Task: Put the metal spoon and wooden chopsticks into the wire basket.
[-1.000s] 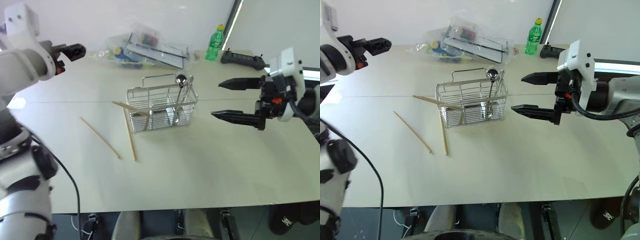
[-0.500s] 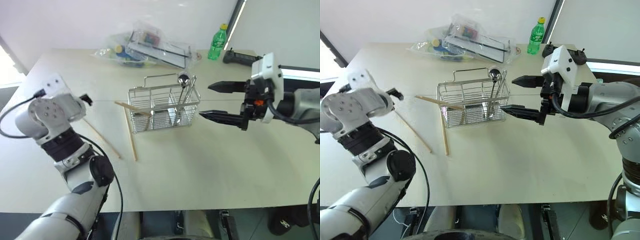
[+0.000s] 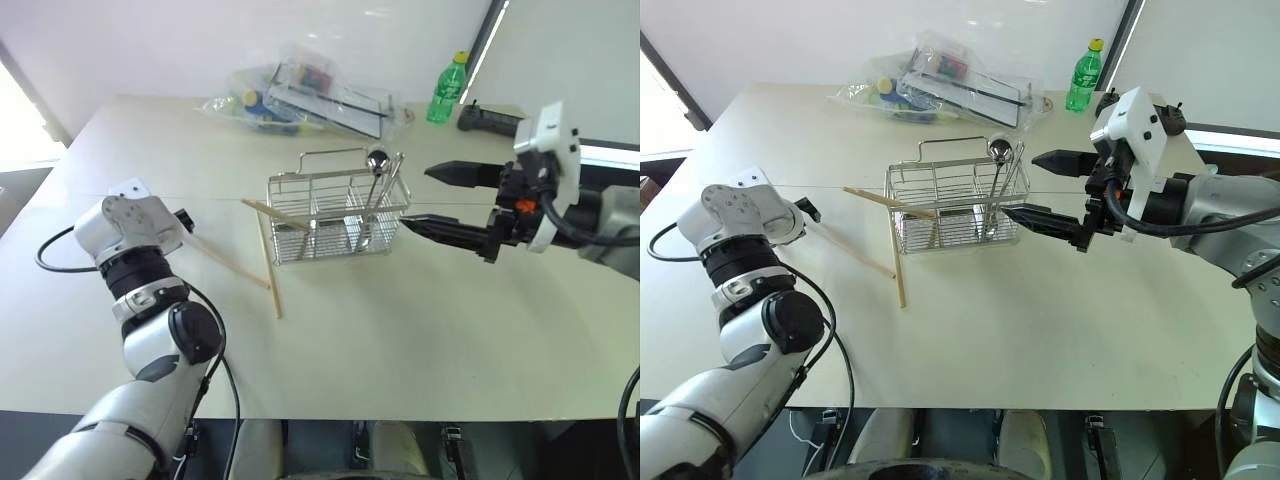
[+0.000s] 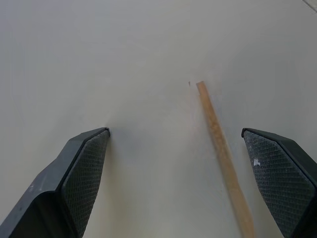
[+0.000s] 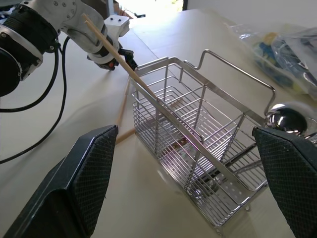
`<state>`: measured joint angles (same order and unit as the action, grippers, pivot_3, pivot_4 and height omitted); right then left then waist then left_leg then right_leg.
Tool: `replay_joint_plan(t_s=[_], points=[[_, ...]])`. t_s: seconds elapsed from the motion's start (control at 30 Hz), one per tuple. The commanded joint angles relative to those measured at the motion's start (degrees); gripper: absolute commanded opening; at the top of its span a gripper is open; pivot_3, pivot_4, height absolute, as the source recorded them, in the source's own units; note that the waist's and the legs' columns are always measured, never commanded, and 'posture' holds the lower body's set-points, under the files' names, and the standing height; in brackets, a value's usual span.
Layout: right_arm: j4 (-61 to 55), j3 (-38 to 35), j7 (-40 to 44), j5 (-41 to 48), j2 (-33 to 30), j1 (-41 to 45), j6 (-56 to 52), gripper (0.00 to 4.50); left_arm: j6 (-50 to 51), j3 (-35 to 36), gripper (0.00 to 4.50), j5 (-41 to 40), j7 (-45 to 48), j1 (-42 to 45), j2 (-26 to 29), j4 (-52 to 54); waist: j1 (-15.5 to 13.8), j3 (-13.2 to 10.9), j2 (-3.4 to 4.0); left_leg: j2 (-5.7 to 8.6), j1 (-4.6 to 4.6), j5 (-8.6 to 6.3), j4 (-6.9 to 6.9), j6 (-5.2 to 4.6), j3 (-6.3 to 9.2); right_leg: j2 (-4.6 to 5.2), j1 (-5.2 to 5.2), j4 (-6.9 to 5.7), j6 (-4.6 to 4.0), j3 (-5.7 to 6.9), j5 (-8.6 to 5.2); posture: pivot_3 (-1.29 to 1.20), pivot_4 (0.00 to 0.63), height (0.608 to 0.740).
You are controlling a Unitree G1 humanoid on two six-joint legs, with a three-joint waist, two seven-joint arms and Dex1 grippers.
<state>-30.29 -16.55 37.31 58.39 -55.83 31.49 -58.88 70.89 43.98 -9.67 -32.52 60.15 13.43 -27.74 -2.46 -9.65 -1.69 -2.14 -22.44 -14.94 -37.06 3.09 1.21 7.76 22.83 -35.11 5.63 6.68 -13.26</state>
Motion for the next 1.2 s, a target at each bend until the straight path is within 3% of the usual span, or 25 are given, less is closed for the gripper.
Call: replay_joint_plan(t_s=[0.03,0.2,0.4,0.5,0.73,0.77,1.07,1.2], points=[[-1.97,-2.71,-2.38,2.23,-0.32,0.48,-0.44,4.45,-5.86,-1.30,4.50,-0.37,0.58,3.08,0.85,-8.32,0.03,0.01,0.02,0.01,0.00,0.00,0.00,0.00,0.00,0.01,0.00,0.01,0.01,-0.01,0.00,0.00,0.150,0.675],[-1.66,-2.69,-5.29,3.85,-0.22,1.30,-1.06,4.45,-11.24,-1.45,4.50,-1.10,-0.37,4.79,1.62,-16.36,0.03,0.07,0.12,0.02,0.00,0.00,0.00,0.00,-0.01,0.03,-0.01,0.01,0.00,0.00,0.01,0.00,0.150,0.675],[-0.16,-2.06,-8.18,4.78,-0.34,3.18,-1.38,4.45,-12.57,0.45,4.50,-3.19,-4.32,4.72,0.44,-17.80,0.08,0.13,0.23,0.01,0.01,0.00,0.00,0.00,0.00,0.03,-0.01,-0.01,0.04,0.00,-0.01,0.00,0.150,0.675],[-0.10,-1.84,-8.55,4.97,-0.50,3.40,-1.61,4.50,-12.61,1.50,3.73,-4.17,-6.52,4.43,-0.53,-16.58,0.02,0.13,0.23,0.02,0.01,0.00,0.00,0.00,-0.01,0.05,-0.03,0.01,0.04,0.00,-0.01,0.00,0.150,0.675],[0.13,-1.16,-8.85,4.96,-0.48,3.96,-1.68,4.50,-13.14,2.94,0.26,-6.29,-9.04,5.03,-2.00,-15.70,-0.49,0.13,0.23,0.14,-0.02,0.00,0.00,0.00,-0.01,0.16,-0.04,0.02,0.06,0.00,0.02,0.00,0.150,0.675],[0.27,-1.02,-8.98,5.01,-0.40,4.21,-1.69,4.50,-13.17,3.07,0.07,-6.65,-9.24,5.28,-2.05,-15.86,-0.57,0.13,0.23,0.15,-0.02,0.00,-0.01,0.00,-0.01,0.17,-0.04,0.02,0.08,0.00,0.01,0.00,0.150,0.675],[0.45,-0.59,-9.98,5.45,0.08,4.61,-1.55,4.50,-13.92,2.60,0.07,-8.77,-9.46,7.17,-0.81,-17.63,-1.02,0.13,0.23,0.15,-0.03,0.00,0.02,0.00,-0.01,0.17,-0.03,0.04,0.10,0.00,0.01,0.00,0.150,0.675],[0.08,-0.60,-10.08,5.06,0.20,3.60,-1.31,4.50,-16.55,0.90,0.07,-9.15,-5.53,8.89,3.21,-19.78,-1.11,0.11,0.20,0.15,-0.05,0.00,0.02,0.00,-0.02,0.16,0.00,0.04,0.09,0.00,0.01,0.00,0.150,0.675]])
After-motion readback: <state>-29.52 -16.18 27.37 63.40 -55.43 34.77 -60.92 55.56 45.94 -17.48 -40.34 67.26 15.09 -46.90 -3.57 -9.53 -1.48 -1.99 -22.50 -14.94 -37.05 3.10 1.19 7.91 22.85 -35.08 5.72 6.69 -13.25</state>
